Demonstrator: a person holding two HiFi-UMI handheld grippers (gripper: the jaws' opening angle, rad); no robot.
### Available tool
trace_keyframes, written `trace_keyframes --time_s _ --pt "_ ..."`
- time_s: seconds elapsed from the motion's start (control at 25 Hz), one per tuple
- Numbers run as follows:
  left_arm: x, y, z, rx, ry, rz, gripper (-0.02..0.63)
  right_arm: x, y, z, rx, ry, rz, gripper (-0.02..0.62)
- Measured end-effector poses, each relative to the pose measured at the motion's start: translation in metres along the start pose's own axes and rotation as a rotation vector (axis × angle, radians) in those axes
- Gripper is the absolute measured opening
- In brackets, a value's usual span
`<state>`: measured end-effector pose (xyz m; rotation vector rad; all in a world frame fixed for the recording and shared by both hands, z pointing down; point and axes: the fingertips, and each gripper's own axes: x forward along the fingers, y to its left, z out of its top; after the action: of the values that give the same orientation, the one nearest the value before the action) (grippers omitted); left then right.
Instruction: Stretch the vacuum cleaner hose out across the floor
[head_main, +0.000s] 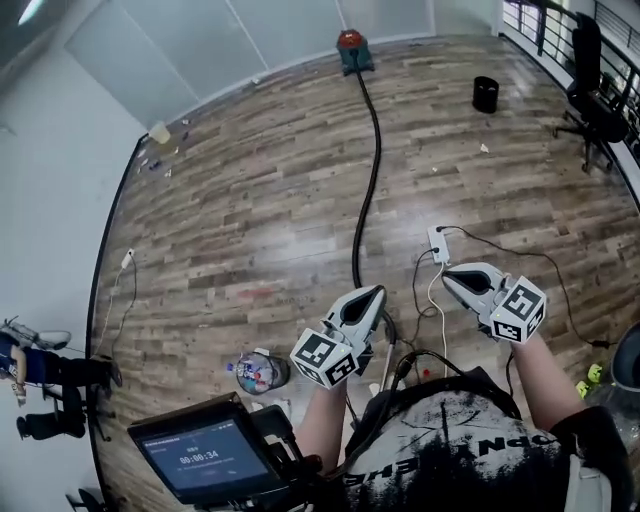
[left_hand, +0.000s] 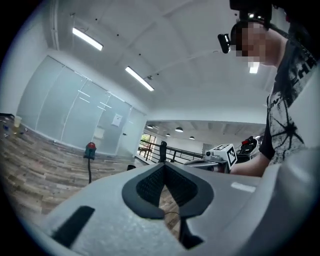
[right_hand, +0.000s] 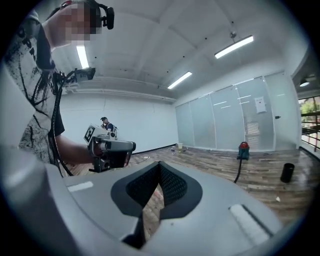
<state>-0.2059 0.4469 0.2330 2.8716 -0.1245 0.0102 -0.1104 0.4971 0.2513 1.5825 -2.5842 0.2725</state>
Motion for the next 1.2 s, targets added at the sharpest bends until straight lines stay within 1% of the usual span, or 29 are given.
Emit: trace_keyframes --time_s 0.08,0.16,0.28,0.36,0.48,0.68,0.8,0.96,1.2 --pt "0.017 -0.027 0.002 0.028 -0.005 -0.01 0.003 -0.032 -0.01 0.0 0.015 -0.029 -0.022 0.008" --pt "0.033 -0.05 -0.004 0.071 0.019 -0.011 0.003 -0.06 -0.02 -0.001 0.019 -0.057 -0.038 0.006" --pt "0.05 -0.077 -0.01 0.141 0.046 0.021 0.003 -0.092 -0.03 0.001 0.024 -0.097 -0.048 0.008" --pt "0.06 -0.091 -0.008 0.159 0.034 0.048 0.003 -0.107 -0.033 0.007 0.007 -0.116 -0.044 0.007" --pt "0.073 -0.107 -0.004 0.179 0.026 0.068 0.003 -0.126 -0.035 0.012 -0.012 -0.133 -0.041 0.008" --pt "0.096 -0.11 -0.009 0.165 0.059 0.049 0.003 -0.137 -0.049 0.005 -0.012 -0.124 -0.042 0.006" --pt "0.104 -0.112 -0.015 0.161 0.075 0.021 0.003 -0.139 -0.053 0.002 0.003 -0.141 -0.063 0.007" --pt "0.106 -0.118 -0.023 0.182 0.112 -0.011 0.003 -0.145 -0.049 0.0 -0.01 -0.153 -0.097 0.006" --pt "0.107 -0.106 -0.028 0.215 0.142 -0.028 0.003 -0.141 -0.049 -0.003 -0.025 -0.154 -0.133 0.006"
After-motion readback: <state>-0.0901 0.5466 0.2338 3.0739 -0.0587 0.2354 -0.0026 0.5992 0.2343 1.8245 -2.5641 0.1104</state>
